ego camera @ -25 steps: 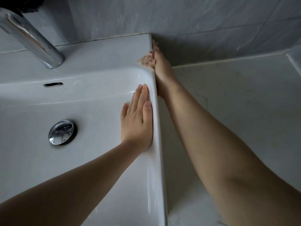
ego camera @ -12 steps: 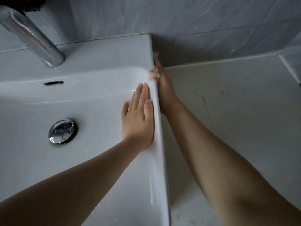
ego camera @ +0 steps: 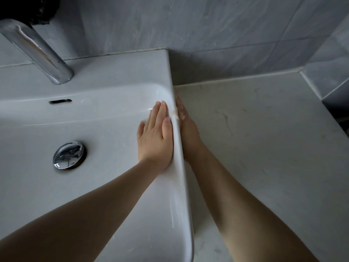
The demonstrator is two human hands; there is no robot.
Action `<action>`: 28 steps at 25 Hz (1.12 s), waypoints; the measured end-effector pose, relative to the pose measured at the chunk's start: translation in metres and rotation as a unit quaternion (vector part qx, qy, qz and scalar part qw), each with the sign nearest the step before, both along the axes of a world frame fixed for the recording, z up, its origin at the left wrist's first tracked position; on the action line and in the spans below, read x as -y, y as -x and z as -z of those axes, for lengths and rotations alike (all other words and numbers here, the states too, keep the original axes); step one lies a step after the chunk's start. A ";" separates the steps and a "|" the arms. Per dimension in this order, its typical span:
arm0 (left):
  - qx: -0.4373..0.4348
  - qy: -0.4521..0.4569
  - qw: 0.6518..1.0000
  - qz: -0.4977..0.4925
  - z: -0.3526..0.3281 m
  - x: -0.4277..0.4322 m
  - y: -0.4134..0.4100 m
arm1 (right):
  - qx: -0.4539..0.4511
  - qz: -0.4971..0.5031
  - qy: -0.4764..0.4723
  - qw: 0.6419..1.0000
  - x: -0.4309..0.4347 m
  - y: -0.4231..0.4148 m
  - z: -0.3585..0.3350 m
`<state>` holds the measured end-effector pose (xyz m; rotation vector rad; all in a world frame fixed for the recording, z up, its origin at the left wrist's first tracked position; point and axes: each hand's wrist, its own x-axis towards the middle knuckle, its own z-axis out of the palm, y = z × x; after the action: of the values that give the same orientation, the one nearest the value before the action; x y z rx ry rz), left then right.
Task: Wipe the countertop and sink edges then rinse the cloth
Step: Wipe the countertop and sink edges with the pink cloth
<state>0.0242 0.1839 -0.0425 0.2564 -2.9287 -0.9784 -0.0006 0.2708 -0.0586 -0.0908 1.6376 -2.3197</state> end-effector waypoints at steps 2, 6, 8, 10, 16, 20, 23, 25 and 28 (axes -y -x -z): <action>-0.001 0.006 1.000 0.006 0.000 0.000 -0.002 | 0.054 0.009 -0.039 0.998 0.001 -0.022 0.014; 0.006 0.015 1.000 0.011 0.004 0.004 0.002 | 0.021 -0.005 0.012 1.000 0.008 -0.018 0.001; -0.001 0.023 1.000 0.010 0.005 0.004 0.002 | 0.042 -0.006 0.000 0.999 0.013 0.008 -0.007; -0.005 0.002 1.000 0.000 0.002 0.002 0.000 | 0.030 -0.004 -0.058 0.998 0.001 -0.002 -0.008; 0.019 -0.001 1.000 0.020 0.000 0.004 0.002 | 0.051 0.026 -0.020 0.998 -0.005 -0.072 0.000; 0.067 -0.012 0.996 0.049 -0.003 0.005 -0.016 | 0.031 0.011 0.016 0.999 0.005 -0.014 -0.009; 0.090 -0.048 0.993 0.063 -0.007 0.004 -0.037 | 0.010 -0.005 0.008 1.000 -0.006 -0.031 -0.004; 0.095 -0.042 0.992 0.073 -0.007 0.004 -0.043 | 0.037 -0.008 -0.027 0.999 -0.009 -0.066 0.001; 0.096 -0.038 0.992 0.070 -0.007 0.005 -0.042 | 0.032 0.015 -0.040 0.999 -0.011 -0.092 -0.005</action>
<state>0.0664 0.1786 -0.0352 0.1557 -3.1237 -1.1452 0.0916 0.2817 -0.0533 0.0246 1.7078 -2.2512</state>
